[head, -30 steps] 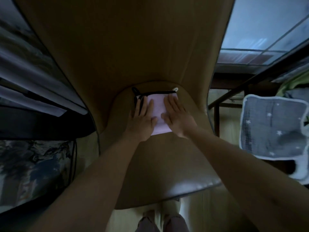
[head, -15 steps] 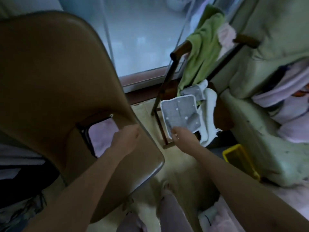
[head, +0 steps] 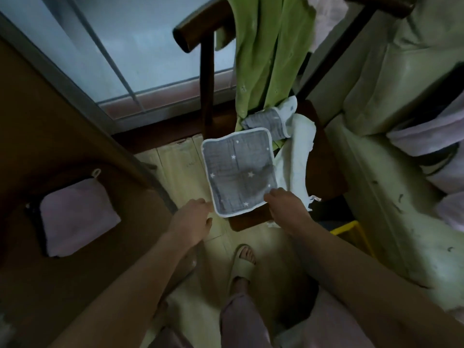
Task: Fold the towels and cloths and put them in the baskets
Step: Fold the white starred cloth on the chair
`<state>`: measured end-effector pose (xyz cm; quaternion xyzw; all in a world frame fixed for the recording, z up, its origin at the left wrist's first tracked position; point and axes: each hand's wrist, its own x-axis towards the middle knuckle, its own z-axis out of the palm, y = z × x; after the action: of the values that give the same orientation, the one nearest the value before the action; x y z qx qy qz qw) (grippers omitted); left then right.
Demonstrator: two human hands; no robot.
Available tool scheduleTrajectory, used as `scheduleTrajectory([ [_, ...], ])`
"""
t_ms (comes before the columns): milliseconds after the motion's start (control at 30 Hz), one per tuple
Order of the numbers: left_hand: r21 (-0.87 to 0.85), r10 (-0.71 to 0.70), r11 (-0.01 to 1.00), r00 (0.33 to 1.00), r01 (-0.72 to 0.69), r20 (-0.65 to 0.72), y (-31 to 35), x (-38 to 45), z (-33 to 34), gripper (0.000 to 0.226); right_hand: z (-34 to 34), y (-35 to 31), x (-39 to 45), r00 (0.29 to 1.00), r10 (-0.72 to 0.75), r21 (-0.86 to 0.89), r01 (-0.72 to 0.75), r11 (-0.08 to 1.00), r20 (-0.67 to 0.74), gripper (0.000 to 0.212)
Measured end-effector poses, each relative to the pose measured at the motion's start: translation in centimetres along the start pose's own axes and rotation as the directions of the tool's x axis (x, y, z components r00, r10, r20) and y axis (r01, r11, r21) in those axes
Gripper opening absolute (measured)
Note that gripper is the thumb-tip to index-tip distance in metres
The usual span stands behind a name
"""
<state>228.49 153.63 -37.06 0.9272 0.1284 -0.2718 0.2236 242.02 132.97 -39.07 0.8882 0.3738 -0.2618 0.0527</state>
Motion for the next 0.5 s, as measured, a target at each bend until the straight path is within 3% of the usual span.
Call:
scheduleTrajectory([
  [100,0.066,0.025,0.998,1.000,-0.025,0.005,2.5,3.2,2.5,0.027,1.2,2.9,2.9,0.991,-0.132,-0.052,0.131,0.990,-0.004,0.043],
  [233,-0.014,0.056,0.998,0.995,-0.057,-0.081,5.2,6.8,5.2,0.037,2.7,5.6,6.1,0.932,-0.361,-0.204,0.346,0.916,-0.040,0.047],
  [333,0.060,0.069,0.996,0.994,-0.064,-0.089,5.8,8.4,6.2,0.043,3.9,6.0,7.4,0.887,-0.455,-0.244,0.426,0.871,-0.077,0.040],
  [433,0.163,0.078,0.985,0.992,-0.061,-0.101,5.9,9.5,6.8,0.041,4.1,6.2,8.7,0.860,-0.486,-0.159,0.464,0.871,-0.152,0.028],
  [500,0.190,0.064,0.981,0.987,-0.035,-0.145,6.1,10.0,6.8,0.039,3.4,6.4,8.8,0.862,-0.469,-0.006,0.476,0.879,-0.191,0.025],
])
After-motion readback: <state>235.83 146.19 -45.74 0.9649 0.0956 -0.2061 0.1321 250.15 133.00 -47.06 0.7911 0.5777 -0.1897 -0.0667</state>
